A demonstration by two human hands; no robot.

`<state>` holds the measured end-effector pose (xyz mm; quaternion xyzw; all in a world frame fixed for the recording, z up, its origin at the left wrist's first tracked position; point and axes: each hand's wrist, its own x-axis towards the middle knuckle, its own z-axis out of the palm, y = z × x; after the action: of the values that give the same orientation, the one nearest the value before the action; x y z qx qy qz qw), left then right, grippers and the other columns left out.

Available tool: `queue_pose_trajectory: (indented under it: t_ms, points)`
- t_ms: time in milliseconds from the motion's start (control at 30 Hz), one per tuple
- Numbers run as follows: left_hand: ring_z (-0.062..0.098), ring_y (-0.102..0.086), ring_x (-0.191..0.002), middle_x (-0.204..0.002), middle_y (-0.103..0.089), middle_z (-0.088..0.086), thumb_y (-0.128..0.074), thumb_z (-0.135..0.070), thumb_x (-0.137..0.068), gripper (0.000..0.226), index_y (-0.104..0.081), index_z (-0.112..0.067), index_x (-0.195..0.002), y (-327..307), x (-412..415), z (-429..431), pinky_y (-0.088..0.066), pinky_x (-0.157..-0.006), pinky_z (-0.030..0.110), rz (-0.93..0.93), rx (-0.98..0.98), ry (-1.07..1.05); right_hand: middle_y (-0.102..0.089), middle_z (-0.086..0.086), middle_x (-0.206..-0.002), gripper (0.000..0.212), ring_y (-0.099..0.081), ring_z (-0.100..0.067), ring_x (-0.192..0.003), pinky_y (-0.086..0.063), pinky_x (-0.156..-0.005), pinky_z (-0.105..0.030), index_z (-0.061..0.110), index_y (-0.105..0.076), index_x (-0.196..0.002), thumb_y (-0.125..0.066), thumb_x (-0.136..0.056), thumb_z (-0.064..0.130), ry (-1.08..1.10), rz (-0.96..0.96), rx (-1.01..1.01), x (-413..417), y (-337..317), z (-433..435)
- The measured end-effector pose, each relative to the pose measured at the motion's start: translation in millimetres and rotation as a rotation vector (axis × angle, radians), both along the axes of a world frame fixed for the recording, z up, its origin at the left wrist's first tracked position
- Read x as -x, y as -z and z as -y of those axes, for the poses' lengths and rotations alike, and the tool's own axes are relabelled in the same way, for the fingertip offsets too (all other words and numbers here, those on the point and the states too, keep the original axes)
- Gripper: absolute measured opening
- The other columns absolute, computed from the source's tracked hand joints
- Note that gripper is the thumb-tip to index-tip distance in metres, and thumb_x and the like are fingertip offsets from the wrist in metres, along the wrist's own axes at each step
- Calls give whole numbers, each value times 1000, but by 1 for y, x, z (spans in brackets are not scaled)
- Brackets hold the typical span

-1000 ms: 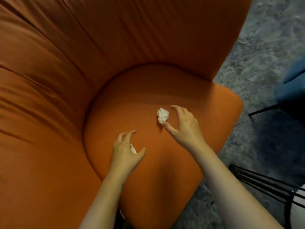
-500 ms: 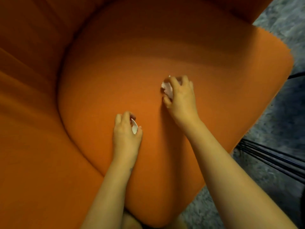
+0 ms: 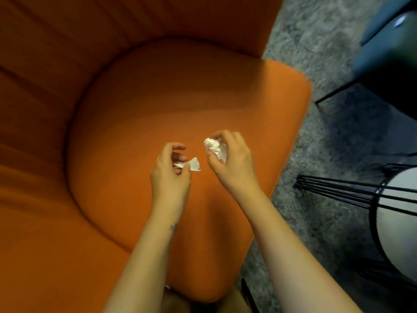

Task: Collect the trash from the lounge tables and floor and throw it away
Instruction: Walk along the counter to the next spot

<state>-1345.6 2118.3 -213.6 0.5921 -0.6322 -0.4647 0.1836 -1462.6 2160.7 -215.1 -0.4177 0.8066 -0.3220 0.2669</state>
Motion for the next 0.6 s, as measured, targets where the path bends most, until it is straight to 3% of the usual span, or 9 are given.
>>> queue_pose_trajectory:
  t_ms: [267,433,500,600]
  points:
    - [-1,-56,-73,-82,-58,-8,-58,10,-79,47,-53,-35,-91,-116,81,-26,-42,-64,9,-296,69,322,-54,-6,-113,36,-52,-18,-106,-42,-90,-26,10,-54,-116,-65,-82,13,183,104,155,49,-103,-57]
    - [6,-56,-74,-77,-58,-5,-54,18,-75,54,-55,-32,-95,-172,129,-74,-42,-68,12,-400,86,552,-64,-2,-104,26,-59,-13,-96,-44,-80,-21,11,-61,-105,-66,-80,11,328,158,233,85,-167,-127]
    - [5,-57,-75,-79,-60,-4,-55,17,-74,51,-56,-28,-97,-192,151,-105,-43,-68,11,-429,109,657,-67,-3,-99,21,-61,-13,-90,-45,-78,-22,11,-63,-102,-66,-81,9,422,121,254,98,-188,-166]
    - [2,-57,-85,-92,-60,-4,-57,10,-78,44,-55,-28,-100,-211,179,-147,-44,-73,12,-444,135,799,-68,-4,-88,15,-59,-9,-77,-41,-67,-12,8,-64,-98,-66,-82,10,536,27,276,112,-206,-215]
